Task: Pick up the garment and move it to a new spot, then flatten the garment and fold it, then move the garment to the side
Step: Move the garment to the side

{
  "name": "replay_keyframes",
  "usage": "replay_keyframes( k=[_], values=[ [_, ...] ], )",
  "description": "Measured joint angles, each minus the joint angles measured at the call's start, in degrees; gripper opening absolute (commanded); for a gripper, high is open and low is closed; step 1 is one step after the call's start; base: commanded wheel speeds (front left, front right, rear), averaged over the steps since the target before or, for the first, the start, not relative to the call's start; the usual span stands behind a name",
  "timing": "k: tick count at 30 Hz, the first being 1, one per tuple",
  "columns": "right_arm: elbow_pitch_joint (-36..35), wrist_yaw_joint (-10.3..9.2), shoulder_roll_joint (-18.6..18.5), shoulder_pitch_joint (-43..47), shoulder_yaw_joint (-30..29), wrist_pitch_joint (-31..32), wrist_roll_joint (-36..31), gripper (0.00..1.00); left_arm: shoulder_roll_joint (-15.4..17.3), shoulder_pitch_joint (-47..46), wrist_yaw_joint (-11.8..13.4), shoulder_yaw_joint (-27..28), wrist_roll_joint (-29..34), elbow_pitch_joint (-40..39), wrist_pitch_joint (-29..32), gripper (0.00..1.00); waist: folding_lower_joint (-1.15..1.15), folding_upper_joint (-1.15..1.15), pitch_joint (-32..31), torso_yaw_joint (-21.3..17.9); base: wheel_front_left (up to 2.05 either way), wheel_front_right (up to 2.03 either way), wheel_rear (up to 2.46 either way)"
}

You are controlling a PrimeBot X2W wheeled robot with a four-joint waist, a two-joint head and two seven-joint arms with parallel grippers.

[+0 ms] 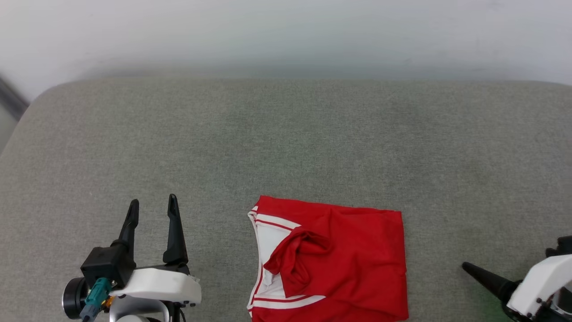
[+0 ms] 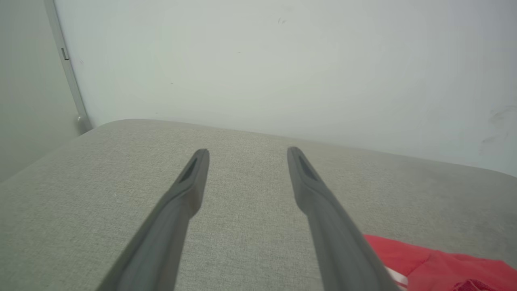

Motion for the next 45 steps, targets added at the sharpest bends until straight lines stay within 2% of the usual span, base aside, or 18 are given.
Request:
replay_keyframes(
  k=[5, 12, 13, 14, 18, 22, 29, 33, 37, 41, 45],
  values=[
    [3.8, 0.0, 4.56, -2.95, 2.2, 4.33, 8.17, 1.0, -0.75, -1.47, -0.88, 0.12, 0.73, 0.29, -0.02, 1.0, 0.0, 0.0, 2.03, 1.75, 0.0, 0.0, 0.0],
    [8.57, 0.03, 6.77, -6.15, 6.86, 6.12, 16.35, 1.0, -1.35, -2.62, -1.88, 0.52, 1.76, 0.87, -0.02, 1.0, 0.0, 0.0, 3.7, 3.38, 0.0, 0.0, 0.0],
    [8.81, 0.02, 6.81, -6.38, 7.34, 6.27, 17.03, 0.38, -1.37, -2.65, -2.0, 0.63, 1.92, 0.89, -0.02, 1.0, 0.0, 0.0, 3.73, 3.51, 0.0, 0.0, 0.0],
    [8.77, 0.02, 6.81, -6.59, 7.94, 6.22, 17.37, 0.0, -1.4, -2.68, -2.02, 0.73, 2.14, 0.91, -0.02, 1.0, 0.0, 0.0, 3.76, 3.59, 0.0, 0.0, 0.0],
    [7.68, 0.01, 6.62, -6.78, 9.65, 4.95, 17.59, 0.0, -1.51, -2.73, -2.12, 0.98, 2.31, 1.22, -0.02, 1.0, 0.01, 0.0, 3.5, 3.61, 0.0, 0.0, 0.0],
    [4.24, 0.0, 3.6, -7.19, 12.8, 1.66, 15.15, 0.0, -1.6, -2.61, -2.31, 1.25, 2.67, 1.77, -0.02, 1.0, 0.0, 0.0, 2.45, 3.11, 0.0, 0.0, 0.0],
    [-2.25, 0.01, -3.87, -7.97, 20.92, -3.59, 2.15, 0.0, -1.3, -1.01, -2.45, 1.77, 2.72, 1.71, -0.03, 1.0, 0.0, 0.0, 0.3, 0.39, 0.0, 0.0, 0.0],
    [-4.35, 0.01, -7.81, -9.52, 23.13, -3.97, -6.1, 0.0, -1.01, -0.23, -2.27, 2.08, 2.81, 1.13, -0.1, 1.0, 0.0, 0.0, -0.28, -2.68, 0.0, 0.0, 0.0],
    [-5.42, 0.01, -9.8, -11.35, 24.92, -2.35, -11.0, 0.0, -0.93, -0.16, -2.24, 2.11, 3.11, 0.48, -0.11, 1.0, 0.0, 0.0, -0.38, -6.69, 0.0, 0.0, 0.0],
    [-4.47, 0.01, -10.96, -13.86, 26.13, -1.89, -13.56, 0.0, -1.02, -0.6, -2.53, 1.68, 3.38, -0.19, -0.11, 1.0, 0.0, 0.0, 0.06, -11.39, 0.0, 0.0, 0.0],
    [-1.71, 0.02, -12.15, -17.42, 27.58, -4.04, -14.81, 0.0, -0.82, -3.23, -2.94, 0.87, 4.46, -1.31, 0.1, 1.0, 0.0, 0.0, 1.52, -16.21, 0.0, 0.0, 0.0]
  ],
)
